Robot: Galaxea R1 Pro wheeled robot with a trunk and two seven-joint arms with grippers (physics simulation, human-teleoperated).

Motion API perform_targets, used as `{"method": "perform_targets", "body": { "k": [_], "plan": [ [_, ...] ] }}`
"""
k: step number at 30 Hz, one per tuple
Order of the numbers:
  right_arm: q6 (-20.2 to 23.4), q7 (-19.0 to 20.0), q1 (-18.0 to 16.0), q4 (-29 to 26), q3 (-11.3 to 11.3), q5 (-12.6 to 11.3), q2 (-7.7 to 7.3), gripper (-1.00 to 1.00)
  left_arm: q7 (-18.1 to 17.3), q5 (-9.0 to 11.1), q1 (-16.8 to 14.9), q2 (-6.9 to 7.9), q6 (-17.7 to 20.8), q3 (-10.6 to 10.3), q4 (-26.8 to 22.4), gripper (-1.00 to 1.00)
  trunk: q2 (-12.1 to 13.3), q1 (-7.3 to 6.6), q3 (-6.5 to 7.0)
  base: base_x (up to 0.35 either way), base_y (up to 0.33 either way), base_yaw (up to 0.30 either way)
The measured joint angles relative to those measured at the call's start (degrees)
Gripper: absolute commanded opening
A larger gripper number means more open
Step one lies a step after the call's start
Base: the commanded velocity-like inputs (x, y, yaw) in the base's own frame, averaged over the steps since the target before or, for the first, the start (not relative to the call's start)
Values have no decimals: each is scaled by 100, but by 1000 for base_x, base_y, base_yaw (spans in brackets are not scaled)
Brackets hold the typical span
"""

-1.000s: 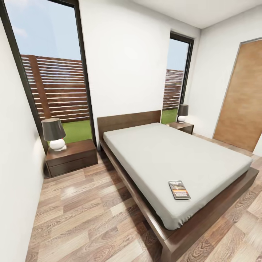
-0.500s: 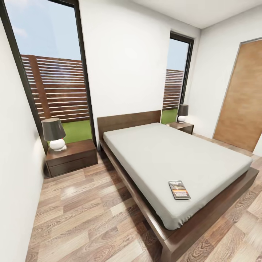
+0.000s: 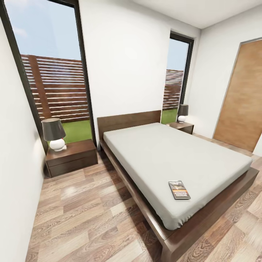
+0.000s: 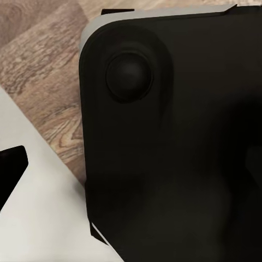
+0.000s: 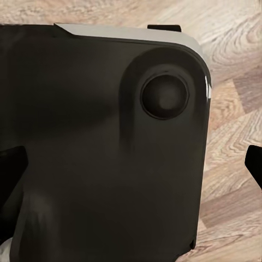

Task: In the bedroom, move the book from the bed onto either nightstand, and place the two sandals side by side next to the bed.

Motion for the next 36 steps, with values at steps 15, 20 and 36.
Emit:
{"method": "perform_targets", "body": {
  "k": [15, 20, 36],
  "plan": [
    [0, 0, -3, -377, -5, 0, 3, 100, 1, -32, -846, -53, 638, -12, -179, 100, 0, 0, 1, 0, 0, 0],
    [3, 3, -5, -612, -2, 0, 4, 100, -3, -38, -1279, -125, 970, -17, -227, 100, 0, 0, 1, 0, 0, 0],
    [1, 7, -58, -1401, 9, -21, 10, 100, 24, -49, -2108, -451, 1306, -20, -251, 100, 0, 0, 0, 0, 0, 0]
  ]
}}
